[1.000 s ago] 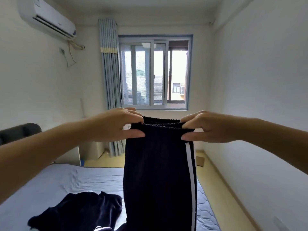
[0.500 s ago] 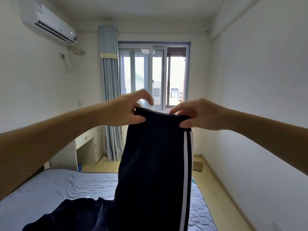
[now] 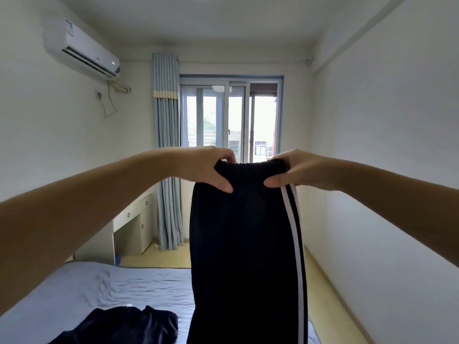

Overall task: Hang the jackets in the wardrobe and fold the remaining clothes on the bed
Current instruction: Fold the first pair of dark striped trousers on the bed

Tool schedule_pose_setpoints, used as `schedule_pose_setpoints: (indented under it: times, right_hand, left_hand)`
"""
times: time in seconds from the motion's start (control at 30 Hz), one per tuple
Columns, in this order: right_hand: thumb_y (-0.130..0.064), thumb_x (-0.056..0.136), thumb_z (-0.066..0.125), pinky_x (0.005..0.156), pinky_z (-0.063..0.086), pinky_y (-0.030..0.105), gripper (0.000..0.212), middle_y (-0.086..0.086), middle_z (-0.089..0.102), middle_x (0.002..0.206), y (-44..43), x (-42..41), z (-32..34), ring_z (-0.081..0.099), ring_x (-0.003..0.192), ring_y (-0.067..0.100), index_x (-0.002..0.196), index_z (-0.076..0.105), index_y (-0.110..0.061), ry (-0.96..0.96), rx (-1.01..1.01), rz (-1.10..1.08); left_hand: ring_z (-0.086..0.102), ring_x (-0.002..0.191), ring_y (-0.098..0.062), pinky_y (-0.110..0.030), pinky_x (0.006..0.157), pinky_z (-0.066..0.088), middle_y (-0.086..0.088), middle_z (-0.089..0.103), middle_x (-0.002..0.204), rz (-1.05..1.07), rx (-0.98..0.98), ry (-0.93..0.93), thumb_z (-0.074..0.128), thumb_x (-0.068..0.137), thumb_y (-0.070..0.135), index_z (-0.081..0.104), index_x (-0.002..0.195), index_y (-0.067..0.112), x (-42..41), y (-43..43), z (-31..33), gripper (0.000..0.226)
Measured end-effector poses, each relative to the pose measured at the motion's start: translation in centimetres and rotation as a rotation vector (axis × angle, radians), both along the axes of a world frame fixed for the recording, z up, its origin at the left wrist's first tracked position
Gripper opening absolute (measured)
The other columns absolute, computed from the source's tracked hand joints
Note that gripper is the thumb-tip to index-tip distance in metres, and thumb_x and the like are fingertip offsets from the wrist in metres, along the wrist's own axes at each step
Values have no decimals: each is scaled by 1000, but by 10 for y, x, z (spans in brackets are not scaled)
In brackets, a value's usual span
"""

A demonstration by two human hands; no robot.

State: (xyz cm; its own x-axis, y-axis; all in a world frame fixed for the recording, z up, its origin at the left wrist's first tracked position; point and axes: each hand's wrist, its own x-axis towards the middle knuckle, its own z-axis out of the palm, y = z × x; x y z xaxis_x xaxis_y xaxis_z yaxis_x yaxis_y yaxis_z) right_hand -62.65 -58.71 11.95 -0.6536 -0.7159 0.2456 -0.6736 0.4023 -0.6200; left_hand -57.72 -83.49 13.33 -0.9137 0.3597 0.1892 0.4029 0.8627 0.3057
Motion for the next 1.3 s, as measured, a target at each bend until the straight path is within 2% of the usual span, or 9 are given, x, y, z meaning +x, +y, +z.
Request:
schedule_pose_setpoints:
  times: [0.2,0.4,0.5,0.63,0.77,0.87,0.97,1.07,1.3]
  right_hand:
    - [-32,75,70,78,55,25,34,3,73,100,14,2,7,69,96,20,104,68,-15,-206,111,40]
    - [-29,74,78,72,56,26,24,7,72,98,32,0,29,70,90,21,93,74,-16,-452,247,158]
    - [-31,69,82,73,57,29,45,12,71,100,32,-24,30,69,90,23,103,68,-4,-539,304,102]
    - [-21,78,73,79,57,33,44,9,72,97,20,-83,-13,69,90,22,114,59,-1,-463,355,-190]
    - [-20,86,68,75,54,30,21,7,64,98,-9,-147,-73,62,87,19,104,62,-10,-29,373,-435]
    - [-25,86,68,75,47,30,24,4,60,98,-16,-182,-84,57,89,20,104,59,-13,269,327,-499]
    - [-26,88,65,77,50,36,23,3,61,97,-15,-197,-77,58,89,21,107,57,-15,459,228,-542]
    - [-22,88,65,66,44,32,20,0,58,88,-12,-203,-65,56,79,18,105,56,-15,551,132,-552]
    - [-25,87,68,74,50,35,23,1,63,93,15,-190,-91,60,83,20,105,56,-17,526,163,-501]
  left_hand:
    - [68,97,-12,-22,76,55,7,70,106,-55,67,-493,81,63,34,50,117,29,0,3,13,62]
    - [67,103,-22,-28,81,54,-4,71,108,-239,3,-726,74,69,27,58,114,13,-9,7,25,50]
    - [68,98,-22,-25,77,55,-5,72,105,-244,77,-787,72,72,27,60,109,11,-28,11,23,42]
    - [66,90,-15,-21,68,53,1,68,99,-4,-19,-364,72,79,34,58,105,22,-92,22,-29,32]
    - [54,84,-17,-30,68,47,1,56,97,209,-220,-41,71,82,29,51,110,20,-157,37,-82,36]
    - [53,79,-17,-27,54,38,4,54,90,263,-268,174,66,87,27,43,115,20,-186,34,-87,37]
    - [55,80,-22,-30,54,38,-1,56,92,309,-255,300,62,90,25,38,114,19,-200,33,-78,34]
    - [56,76,-24,-32,55,41,-2,57,90,339,-243,397,63,90,26,37,111,20,-204,35,-63,34]
    - [54,76,-16,-25,53,37,7,52,90,280,-127,356,68,86,30,41,115,26,-191,46,-99,40]
